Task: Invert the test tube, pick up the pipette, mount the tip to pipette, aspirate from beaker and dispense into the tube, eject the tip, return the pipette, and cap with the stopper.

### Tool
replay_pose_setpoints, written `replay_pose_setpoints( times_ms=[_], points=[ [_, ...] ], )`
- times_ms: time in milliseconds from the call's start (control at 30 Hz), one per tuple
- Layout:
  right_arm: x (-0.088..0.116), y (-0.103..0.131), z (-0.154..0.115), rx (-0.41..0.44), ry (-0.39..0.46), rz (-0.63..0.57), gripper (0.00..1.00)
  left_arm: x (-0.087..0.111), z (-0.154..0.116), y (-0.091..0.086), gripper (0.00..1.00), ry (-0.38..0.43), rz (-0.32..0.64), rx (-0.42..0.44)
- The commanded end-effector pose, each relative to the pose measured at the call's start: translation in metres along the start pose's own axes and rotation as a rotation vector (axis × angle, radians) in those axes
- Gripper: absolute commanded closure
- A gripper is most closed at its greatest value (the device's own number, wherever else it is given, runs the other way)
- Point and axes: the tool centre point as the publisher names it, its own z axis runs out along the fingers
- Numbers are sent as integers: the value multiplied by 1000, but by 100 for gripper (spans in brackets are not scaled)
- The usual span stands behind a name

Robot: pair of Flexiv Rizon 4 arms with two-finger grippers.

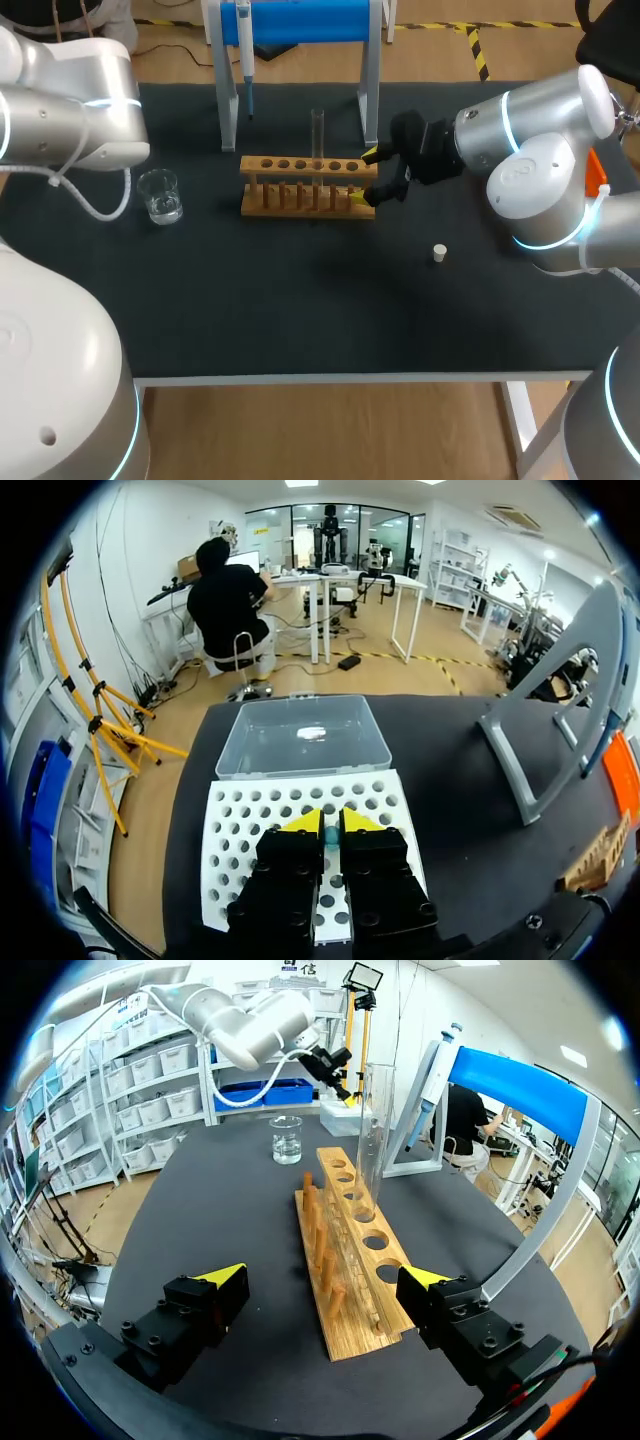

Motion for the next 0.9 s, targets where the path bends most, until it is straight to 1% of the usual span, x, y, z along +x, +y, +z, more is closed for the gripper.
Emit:
replay_pose_setpoints(
  times_ms=[33,267,633,900],
  points=[
    [0,0,-1,2,2,0,0,-2,3,-2,100,2,0,-13],
    [0,0,-1,2,2,0,0,-2,1,-2,100,2,-2,-7],
    [0,0,-1,2,2,0,0,1,-22,-20,100,-19,25,37],
    [0,0,-1,2,2,0,0,3,-37,-28,100,-34,39,65]
  ],
)
